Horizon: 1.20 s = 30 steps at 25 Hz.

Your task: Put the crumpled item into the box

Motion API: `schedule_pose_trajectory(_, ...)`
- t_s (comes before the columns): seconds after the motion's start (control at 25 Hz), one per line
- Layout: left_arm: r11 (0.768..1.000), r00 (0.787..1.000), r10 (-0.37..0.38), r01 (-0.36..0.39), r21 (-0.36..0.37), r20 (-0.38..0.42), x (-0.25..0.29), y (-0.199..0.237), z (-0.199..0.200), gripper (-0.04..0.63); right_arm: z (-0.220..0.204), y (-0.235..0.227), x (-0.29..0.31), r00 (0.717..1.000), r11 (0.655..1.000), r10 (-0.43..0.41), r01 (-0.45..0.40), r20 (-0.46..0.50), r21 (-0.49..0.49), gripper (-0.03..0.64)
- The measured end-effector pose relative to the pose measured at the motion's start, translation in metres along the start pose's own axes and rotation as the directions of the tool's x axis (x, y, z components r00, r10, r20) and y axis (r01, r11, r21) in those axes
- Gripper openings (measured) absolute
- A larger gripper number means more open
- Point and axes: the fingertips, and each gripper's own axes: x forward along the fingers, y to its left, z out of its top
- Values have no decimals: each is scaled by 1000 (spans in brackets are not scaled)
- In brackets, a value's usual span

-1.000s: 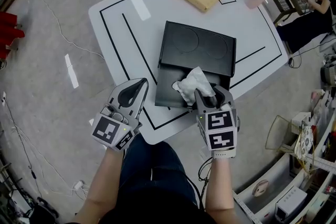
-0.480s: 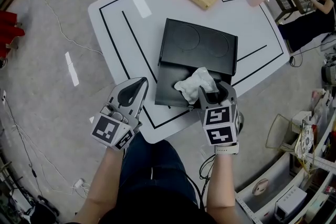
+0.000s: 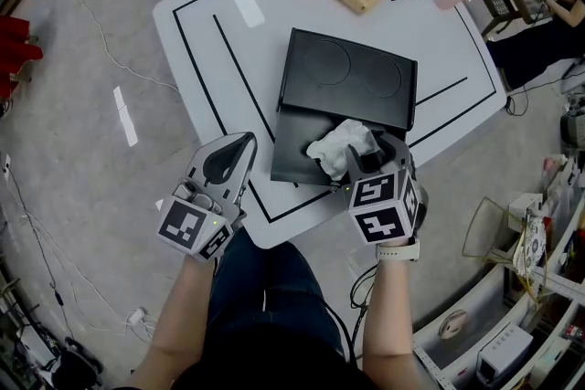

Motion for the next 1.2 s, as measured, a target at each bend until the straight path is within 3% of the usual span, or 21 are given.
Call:
schedule_pose_trajectory(0.56,1000,1000,8,-8,-8,-2,1,3,-4,2,5,0,-1,1000,999,-21,22,20,-47,195)
schedule_pose_trajectory(0.76,1000,1000,4,-4,-7,-2,1,1,-3,2,11,-1,-9,996,999,-24,26,85,-30,124)
schedule_pose_trajectory(0.92,1000,1000,-5,4,-6,-1,2,-2,-1,2,14,1,-16,989,999,-5,-3,148,54,52)
schedule_pose_trajectory(1.2,1000,1000,-21,21,2,2,3,-7,3,2,14,2,-27,979,995,-12,-9,202,104,9)
